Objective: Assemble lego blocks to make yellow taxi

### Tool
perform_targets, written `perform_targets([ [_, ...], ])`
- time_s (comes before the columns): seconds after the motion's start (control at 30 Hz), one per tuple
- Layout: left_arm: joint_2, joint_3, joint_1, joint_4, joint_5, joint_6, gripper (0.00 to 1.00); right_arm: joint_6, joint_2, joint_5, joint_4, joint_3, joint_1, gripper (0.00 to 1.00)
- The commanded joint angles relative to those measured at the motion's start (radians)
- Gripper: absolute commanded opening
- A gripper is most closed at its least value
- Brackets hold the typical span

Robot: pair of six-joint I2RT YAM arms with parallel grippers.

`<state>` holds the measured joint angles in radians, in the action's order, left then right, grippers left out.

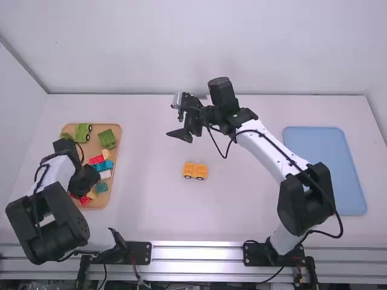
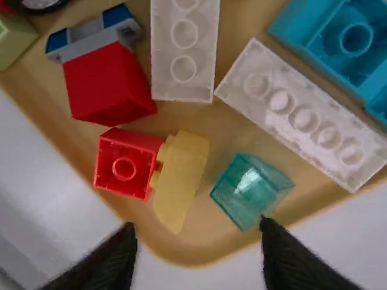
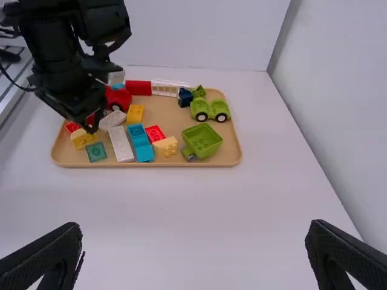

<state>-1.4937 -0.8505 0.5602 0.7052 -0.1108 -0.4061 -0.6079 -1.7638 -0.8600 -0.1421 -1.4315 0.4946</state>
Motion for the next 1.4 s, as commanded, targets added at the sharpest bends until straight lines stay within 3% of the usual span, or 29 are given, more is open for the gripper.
perform_targets([
  [0.0,0.011,0.043,0.002,-0.043,-0.010,0.013,0.48,0.001,-0.012,-0.006,-0.005,-0.029,0.003,0.99],
  [0.1,0.011,0.081,0.004,-0.100,-0.011,0.038,0.57,0.000,-0.012,-0.006,-0.020,-0.029,0.003,0.99],
  [0.47,0.011,0.108,0.128,-0.200,0.123,0.118,0.52,0.002,-0.012,-0.006,-0.027,-0.029,0.003,0.99],
  [0.57,0.011,0.137,0.130,-0.241,0.121,0.115,0.43,0.008,-0.012,-0.006,-0.026,-0.029,0.003,0.99],
  [1.0,0.011,0.190,0.129,-0.409,0.142,0.146,0.45,0.009,-0.012,-0.006,-0.027,-0.029,0.003,0.99],
  [1.37,0.011,0.193,0.127,-0.356,0.079,0.068,0.45,0.008,-0.012,-0.003,-0.031,-0.029,0.003,0.99],
])
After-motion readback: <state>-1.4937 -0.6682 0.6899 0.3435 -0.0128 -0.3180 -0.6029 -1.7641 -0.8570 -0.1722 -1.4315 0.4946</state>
